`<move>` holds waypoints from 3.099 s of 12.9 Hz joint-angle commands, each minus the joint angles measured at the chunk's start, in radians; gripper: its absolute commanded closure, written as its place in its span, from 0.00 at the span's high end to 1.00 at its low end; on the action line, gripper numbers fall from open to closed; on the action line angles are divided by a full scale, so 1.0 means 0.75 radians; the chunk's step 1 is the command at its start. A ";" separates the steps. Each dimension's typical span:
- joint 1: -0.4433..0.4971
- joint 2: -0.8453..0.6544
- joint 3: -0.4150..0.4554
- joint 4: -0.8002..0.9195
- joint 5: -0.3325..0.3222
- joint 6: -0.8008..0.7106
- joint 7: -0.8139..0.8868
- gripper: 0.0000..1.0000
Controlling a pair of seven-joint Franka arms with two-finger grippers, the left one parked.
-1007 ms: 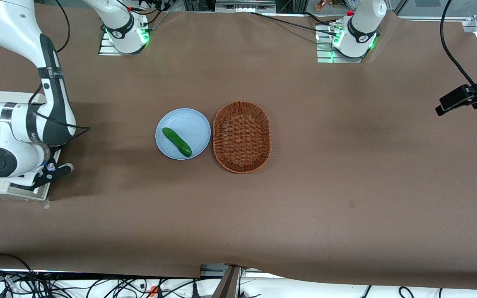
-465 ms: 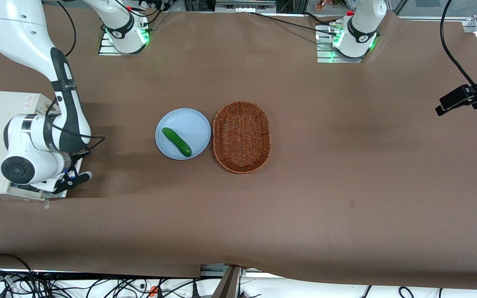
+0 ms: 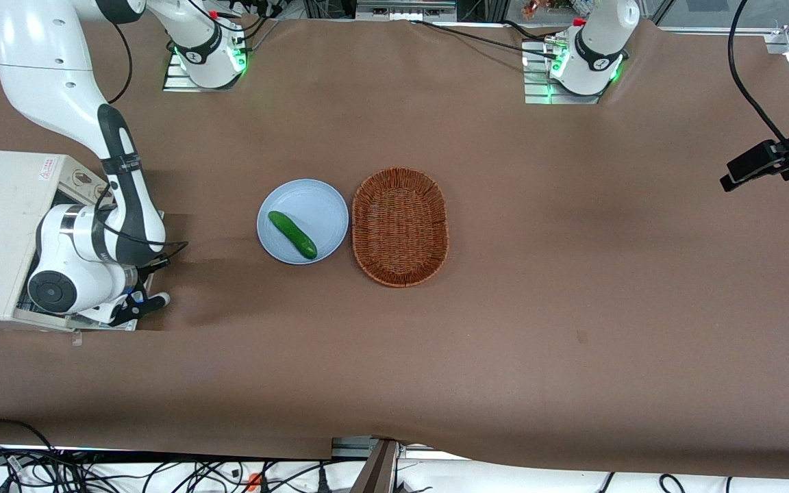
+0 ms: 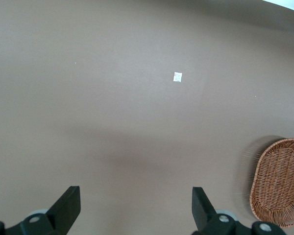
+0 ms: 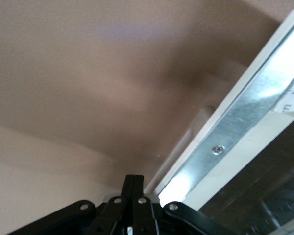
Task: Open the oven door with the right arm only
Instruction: 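Pull the door handle outward and down with the right gripper, then push the glass door fully down with the right gripper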
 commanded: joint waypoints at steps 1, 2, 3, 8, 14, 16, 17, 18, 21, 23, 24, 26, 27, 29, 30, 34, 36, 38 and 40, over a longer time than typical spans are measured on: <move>-0.014 0.019 -0.028 0.007 0.055 0.012 -0.015 0.00; 0.000 0.026 -0.028 0.007 0.091 0.012 0.001 0.00; 0.012 0.024 -0.028 0.007 0.106 0.010 0.042 0.00; 0.064 0.018 -0.026 0.011 0.198 -0.008 0.132 0.00; 0.080 -0.074 -0.028 0.178 0.196 -0.255 0.136 0.76; 0.076 -0.158 -0.030 0.179 0.194 -0.325 0.120 1.00; 0.076 -0.195 -0.030 0.179 0.190 -0.358 0.118 1.00; 0.072 -0.228 -0.038 0.179 0.190 -0.394 0.118 1.00; 0.066 -0.289 -0.069 0.244 0.180 -0.541 0.116 1.00; 0.068 -0.293 -0.128 0.321 0.178 -0.646 0.130 1.00; 0.070 -0.334 -0.134 0.324 0.165 -0.671 0.136 1.00; 0.070 -0.403 -0.163 0.310 0.145 -0.671 0.138 1.00; 0.072 -0.440 -0.177 0.303 0.139 -0.671 0.165 1.00; 0.070 -0.522 -0.188 0.287 0.114 -0.673 0.208 1.00; 0.070 -0.557 -0.188 0.285 0.084 -0.671 0.208 1.00; 0.070 -0.665 -0.224 0.269 0.061 -0.659 0.208 1.00; 0.070 -0.692 -0.247 0.258 0.059 -0.661 0.210 1.00; 0.074 -0.702 -0.255 0.264 0.018 -0.663 0.208 1.00; 0.078 -0.721 -0.245 0.269 0.010 -0.675 0.208 1.00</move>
